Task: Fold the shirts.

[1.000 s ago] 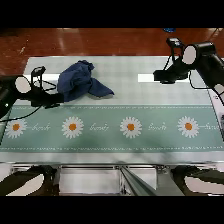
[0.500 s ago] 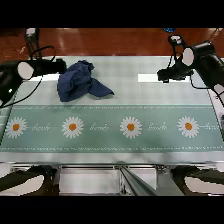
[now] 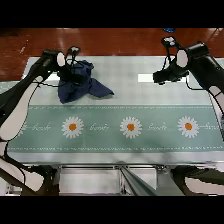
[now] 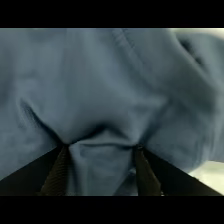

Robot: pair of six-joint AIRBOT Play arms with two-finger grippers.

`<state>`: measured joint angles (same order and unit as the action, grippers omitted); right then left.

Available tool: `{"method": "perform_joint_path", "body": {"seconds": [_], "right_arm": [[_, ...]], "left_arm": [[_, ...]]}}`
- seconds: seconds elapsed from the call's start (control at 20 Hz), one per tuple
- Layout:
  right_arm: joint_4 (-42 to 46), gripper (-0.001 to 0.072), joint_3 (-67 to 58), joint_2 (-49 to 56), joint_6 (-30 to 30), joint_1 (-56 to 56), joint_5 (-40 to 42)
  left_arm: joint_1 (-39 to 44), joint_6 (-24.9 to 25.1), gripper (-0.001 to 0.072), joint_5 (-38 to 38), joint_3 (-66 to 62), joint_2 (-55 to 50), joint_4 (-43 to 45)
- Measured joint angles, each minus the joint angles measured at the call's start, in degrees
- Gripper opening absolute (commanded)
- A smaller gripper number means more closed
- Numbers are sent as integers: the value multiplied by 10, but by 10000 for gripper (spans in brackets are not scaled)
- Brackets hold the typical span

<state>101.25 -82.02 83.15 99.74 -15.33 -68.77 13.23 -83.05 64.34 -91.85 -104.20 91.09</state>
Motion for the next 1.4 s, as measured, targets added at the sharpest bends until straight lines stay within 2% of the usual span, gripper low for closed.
{"method": "perform_joint_path", "body": {"seconds": [0.05, 0.1, 0.15, 0.35, 0.45, 0.7, 0.95, 1.15, 1.4], "right_arm": [[-1, 408, 0, 0, 2, 0, 1], [-1, 408, 0, 0, 2, -1, 1], [-1, 408, 0, -1, 3, -2, 0], [-2, 408, 0, -42, 6, -3, -8], [10, 408, 0, -89, 11, -4, -7], [53, 409, 0, -231, 28, -4, -8], [50, 409, 0, -341, 16, -5, -18], [35, 408, 0, -391, -1, -5, -26], [6, 408, 0, -425, -3, -5, -28]], "left_arm": [[1, -3, 357, 18, -5, -11, 2], [1, -6, 142, 29, -10, -21, 4], [2, -8, 28, 39, -13, -28, 6], [-1, -14, 27, 93, -21, -31, -4], [-7, -15, 27, 111, -22, -7, -38], [-16, -14, 27, 17, -26, 129, -174], [-14, 17, 27, -66, -35, 280, -301], [10, 35, 27, -98, -92, 351, -357], [66, 51, 27, -166, -162, 384, -401]]}}
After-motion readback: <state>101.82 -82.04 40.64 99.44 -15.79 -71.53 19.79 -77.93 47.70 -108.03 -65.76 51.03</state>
